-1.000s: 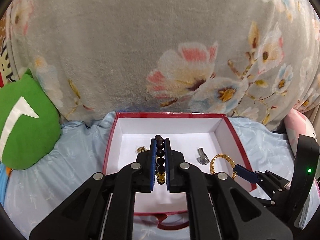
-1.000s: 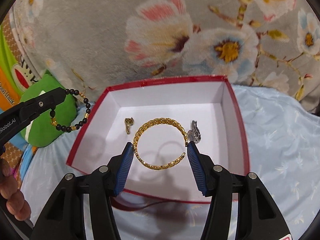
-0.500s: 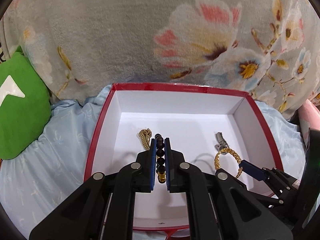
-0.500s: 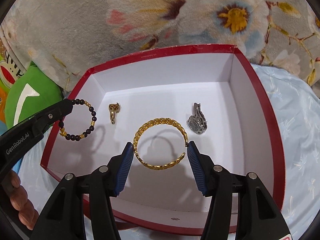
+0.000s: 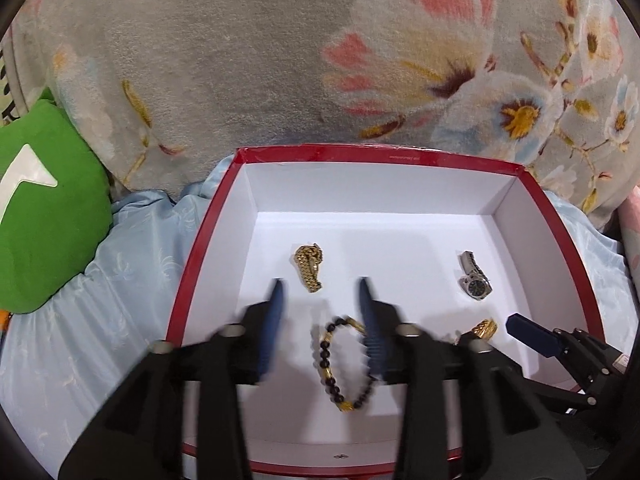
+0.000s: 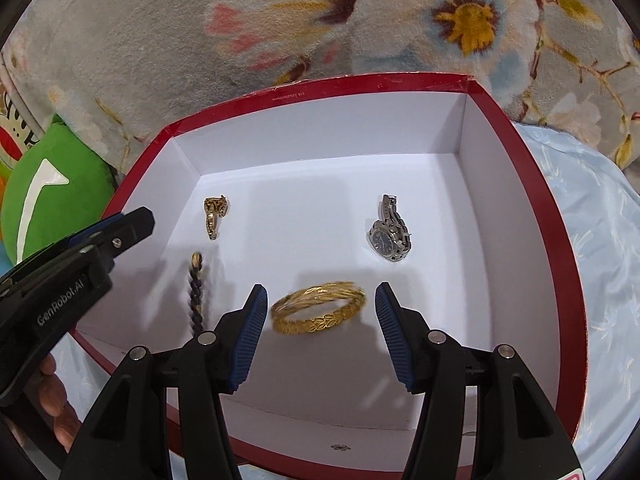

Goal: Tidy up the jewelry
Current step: 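Lower the bracelet and bangle into the red box and open both tools, then withdraw both open tools from the box back over the bedsheet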

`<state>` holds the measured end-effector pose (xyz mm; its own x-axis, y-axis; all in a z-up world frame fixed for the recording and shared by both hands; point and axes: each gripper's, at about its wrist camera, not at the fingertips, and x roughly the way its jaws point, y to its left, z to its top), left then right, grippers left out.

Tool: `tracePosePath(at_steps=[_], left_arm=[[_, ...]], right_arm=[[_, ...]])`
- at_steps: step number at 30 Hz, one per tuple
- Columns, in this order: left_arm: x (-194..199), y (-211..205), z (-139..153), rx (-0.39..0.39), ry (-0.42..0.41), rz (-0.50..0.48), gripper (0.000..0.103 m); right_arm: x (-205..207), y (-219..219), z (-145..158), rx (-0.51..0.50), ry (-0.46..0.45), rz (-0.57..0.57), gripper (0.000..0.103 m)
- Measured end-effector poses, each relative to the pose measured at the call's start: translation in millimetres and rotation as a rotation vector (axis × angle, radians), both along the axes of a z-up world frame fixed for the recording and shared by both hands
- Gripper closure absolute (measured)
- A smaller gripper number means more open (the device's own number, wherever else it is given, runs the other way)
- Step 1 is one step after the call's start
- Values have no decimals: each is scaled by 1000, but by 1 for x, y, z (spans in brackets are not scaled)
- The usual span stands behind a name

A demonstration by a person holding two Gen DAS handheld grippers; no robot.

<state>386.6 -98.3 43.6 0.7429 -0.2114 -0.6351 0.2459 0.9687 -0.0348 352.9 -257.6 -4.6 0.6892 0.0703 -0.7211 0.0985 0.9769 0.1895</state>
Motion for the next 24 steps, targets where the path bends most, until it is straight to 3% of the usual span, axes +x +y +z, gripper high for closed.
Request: tracePosePath(at_steps=[4, 16, 24], left_arm=[[-1, 5, -1, -15, 3, 16, 49], [-22, 12, 6, 12, -24, 20, 49], [-69, 34, 25, 10, -28, -3, 40]], right_arm=[[-5, -2, 3, -5, -9, -5, 47], [-46, 2, 33, -49, -95, -16, 46], [-110, 13, 61, -88, -155, -4, 41]])
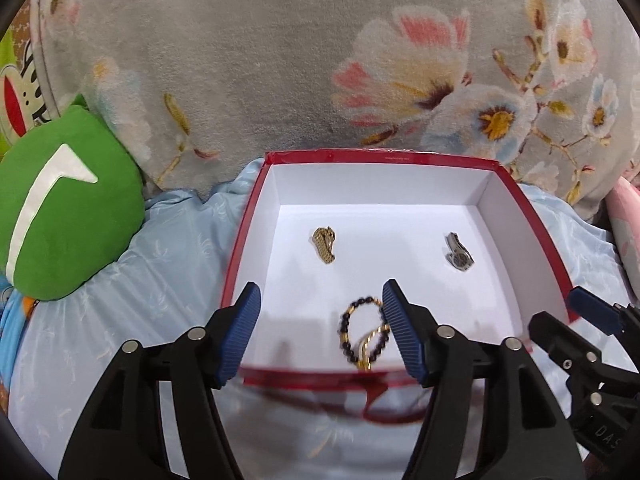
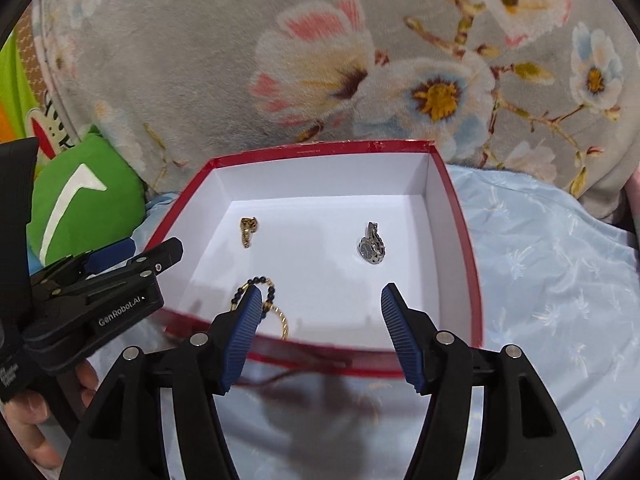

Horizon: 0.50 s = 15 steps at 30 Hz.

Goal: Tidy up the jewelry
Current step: 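Withdraw both open tools from the box back over the bedsheet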

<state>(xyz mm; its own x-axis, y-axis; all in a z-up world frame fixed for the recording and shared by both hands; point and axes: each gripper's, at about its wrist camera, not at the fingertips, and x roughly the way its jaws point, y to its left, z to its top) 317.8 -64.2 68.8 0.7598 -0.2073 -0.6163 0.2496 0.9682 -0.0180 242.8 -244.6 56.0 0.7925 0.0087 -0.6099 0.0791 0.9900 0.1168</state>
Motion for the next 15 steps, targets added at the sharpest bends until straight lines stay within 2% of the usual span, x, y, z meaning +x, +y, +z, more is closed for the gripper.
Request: tracePosePath(at_steps=[3, 5, 9, 15], left_arm=[[-24, 23, 6, -53, 25, -2, 33], [-44, 41, 7, -68, 40, 2, 32], [-84, 75, -1, -46, 48, 31, 32], [-136, 125, -28, -28, 107, 99, 32]], right_arm=[[-35, 4, 1, -14, 5, 4, 41], [-60, 6, -3, -16, 20, 7, 41], [-104, 10, -18, -27, 68, 7, 41], [-156, 23, -49, -10, 162, 36, 41]])
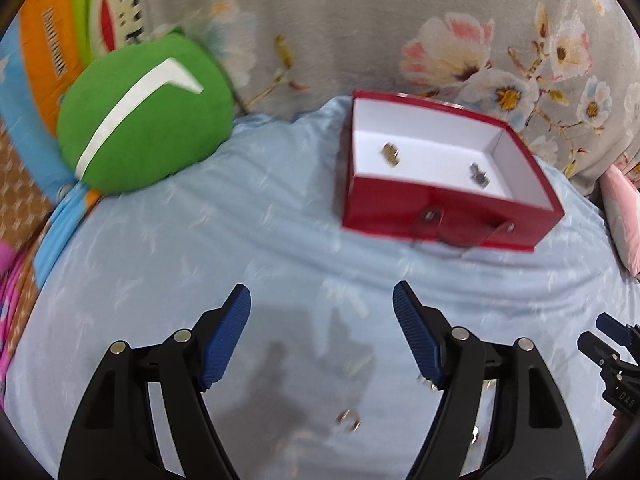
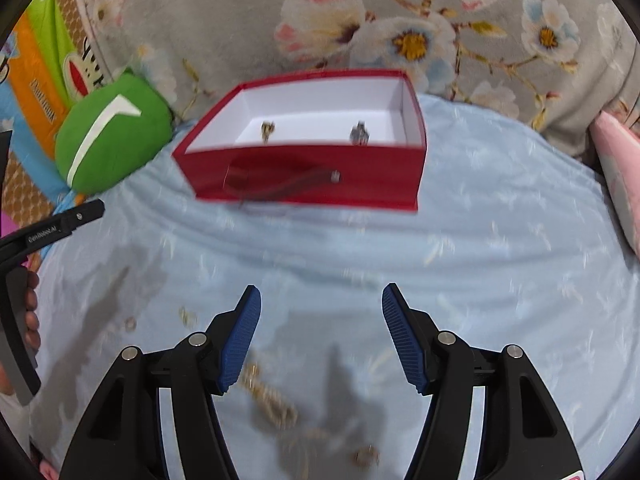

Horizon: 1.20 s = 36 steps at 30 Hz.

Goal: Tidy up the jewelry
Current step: 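Withdraw both open tools from the box back over the bedsheet, then grasp the pearl necklace with the right tool while the left tool reaches the gold hoop earring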

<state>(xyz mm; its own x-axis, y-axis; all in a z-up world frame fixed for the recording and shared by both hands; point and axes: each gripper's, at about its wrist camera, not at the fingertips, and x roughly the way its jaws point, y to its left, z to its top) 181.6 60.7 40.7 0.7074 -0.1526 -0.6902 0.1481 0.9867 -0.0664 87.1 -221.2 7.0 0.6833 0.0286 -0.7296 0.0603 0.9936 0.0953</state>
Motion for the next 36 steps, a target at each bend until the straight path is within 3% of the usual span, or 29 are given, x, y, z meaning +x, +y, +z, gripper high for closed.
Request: tracePosePath(at_steps=[7, 21, 26, 31, 36], left_arm=[[-40, 27, -33, -44, 94, 21, 32], [-62, -3, -75, -1, 155, -78, 32], [-59, -10, -84, 6, 171, -92, 32], [-54, -10, -89, -10, 176, -92, 32], [-50, -9, -91, -47, 183, -93, 34]], right_arm=[[-21, 22, -34, 16, 67, 51, 41], [-7, 42, -69, -5, 126, 96, 45], [-3, 45, -71, -8, 125, 101, 63], [-2, 43, -69, 30, 129, 104, 88], [-9, 37, -67, 48, 123, 77, 90]])
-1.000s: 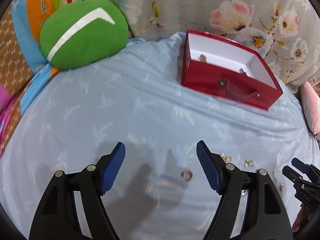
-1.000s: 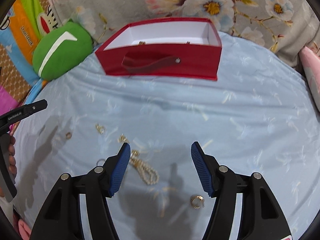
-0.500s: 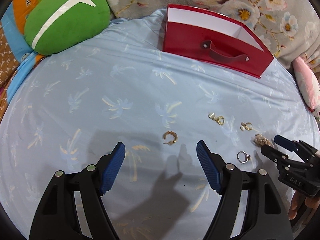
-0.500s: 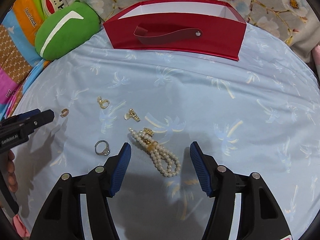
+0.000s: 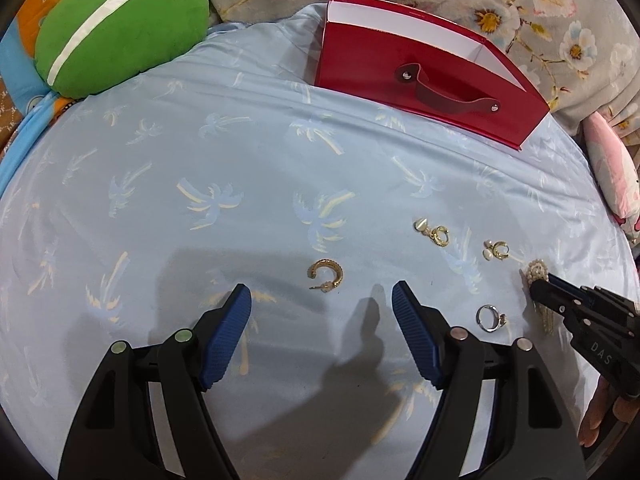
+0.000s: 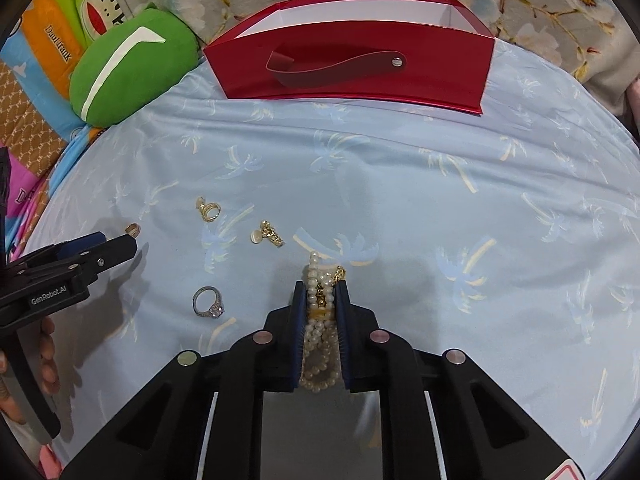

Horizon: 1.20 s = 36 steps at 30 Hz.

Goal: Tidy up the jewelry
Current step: 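Grasp the pearl necklace with the right tool while the left tool reaches the gold hoop earring, then grasp the gold hoop earring with the left tool while the right tool holds the pearls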

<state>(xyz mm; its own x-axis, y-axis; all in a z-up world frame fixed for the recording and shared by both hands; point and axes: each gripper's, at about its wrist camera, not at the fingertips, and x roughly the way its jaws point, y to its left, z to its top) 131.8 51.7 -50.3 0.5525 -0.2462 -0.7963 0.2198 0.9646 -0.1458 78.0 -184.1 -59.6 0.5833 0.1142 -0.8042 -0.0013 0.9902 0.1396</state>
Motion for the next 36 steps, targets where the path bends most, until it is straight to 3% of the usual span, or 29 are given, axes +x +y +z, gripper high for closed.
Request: tracePosePath(at_steps=[4, 12, 18, 22, 32, 34, 36], left_arm=[[4, -2, 0, -11, -7, 1, 45], [5, -7, -1, -24, -12, -23, 86], [4, -6, -2, -29, -11, -30, 92], [3, -5, 1, -48, -5, -31, 102], [0, -6, 1, -54, -1, -30, 99], [-1, -7, 1, -48, -2, -28, 86], [-1, -7, 2, -52, -7, -22, 63]], right_arm=[[-8, -9, 3, 21, 3, -25, 90], [-15, -21, 10, 53, -6, -61, 90], [-16, -25, 15, 58, -17, -69, 90], [-18, -26, 19, 62, -25, -71, 90], [-21, -28, 23, 64, -35, -78, 90], [-21, -28, 23, 66, -35, -76, 90], [-21, -28, 22, 66, -33, -76, 90]])
